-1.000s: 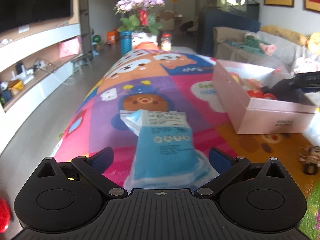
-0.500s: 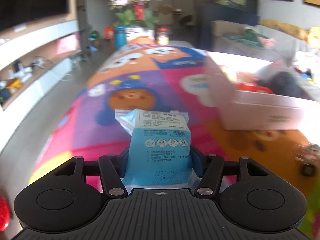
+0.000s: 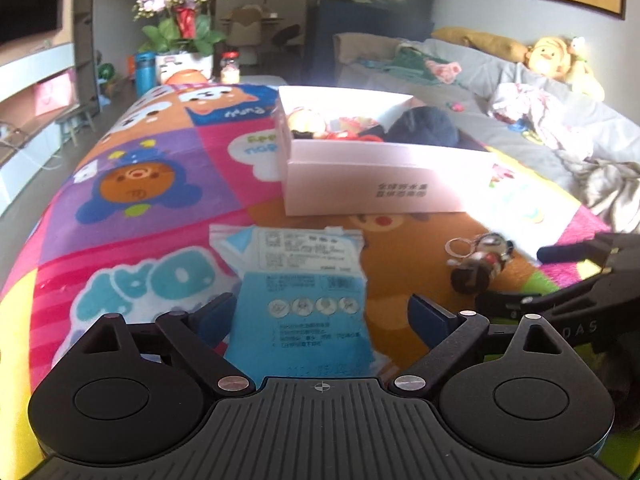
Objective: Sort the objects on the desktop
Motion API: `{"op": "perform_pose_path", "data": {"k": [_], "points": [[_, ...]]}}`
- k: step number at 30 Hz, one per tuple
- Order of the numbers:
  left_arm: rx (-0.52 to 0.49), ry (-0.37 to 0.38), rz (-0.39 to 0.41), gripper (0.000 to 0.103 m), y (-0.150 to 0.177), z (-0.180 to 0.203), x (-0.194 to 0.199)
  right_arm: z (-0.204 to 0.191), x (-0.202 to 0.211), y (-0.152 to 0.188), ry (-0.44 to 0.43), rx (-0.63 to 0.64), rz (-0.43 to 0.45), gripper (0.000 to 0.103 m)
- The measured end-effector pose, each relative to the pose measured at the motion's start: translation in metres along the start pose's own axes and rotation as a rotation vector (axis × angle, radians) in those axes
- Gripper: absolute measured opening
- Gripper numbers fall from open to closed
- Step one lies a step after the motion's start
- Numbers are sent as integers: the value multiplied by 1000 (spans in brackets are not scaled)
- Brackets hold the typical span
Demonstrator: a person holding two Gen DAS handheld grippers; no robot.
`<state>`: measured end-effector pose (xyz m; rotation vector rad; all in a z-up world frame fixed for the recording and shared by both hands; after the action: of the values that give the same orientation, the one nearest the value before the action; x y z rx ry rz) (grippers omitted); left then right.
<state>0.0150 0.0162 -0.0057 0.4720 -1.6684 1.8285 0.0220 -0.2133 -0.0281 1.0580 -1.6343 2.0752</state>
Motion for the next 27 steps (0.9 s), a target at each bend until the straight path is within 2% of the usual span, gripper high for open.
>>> {"op": "perform_pose_path", "data": {"k": [4, 7, 9, 11, 27], "points": [[47, -38, 4, 99, 6, -10, -3, -7, -15, -13, -18, 6, 9, 103], [73, -31, 24, 100, 8, -14, 1, -4, -18, -13, -31, -12, 30, 103], [89, -22, 26, 100, 9, -17, 1, -5, -15, -5, -26, -7, 84, 103], [106, -17, 25, 101, 8, -20, 0, -5, -15, -6, -28, -9, 83, 103], [97, -23, 27, 103, 9, -18, -1, -6, -16, -8, -26, -8, 82, 103]]}}
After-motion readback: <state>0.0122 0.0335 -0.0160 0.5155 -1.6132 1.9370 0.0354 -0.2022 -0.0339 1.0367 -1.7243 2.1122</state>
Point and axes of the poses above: each gripper's, at about its wrist camera, not at the fingertips, and x roughly against the way its jaws point, z to its right, y to its underside, the point moved 2 cm from there along -x, roughly the way its jaws point, and after that the axes turned 5 degrees about x, right-handed, at the moved point
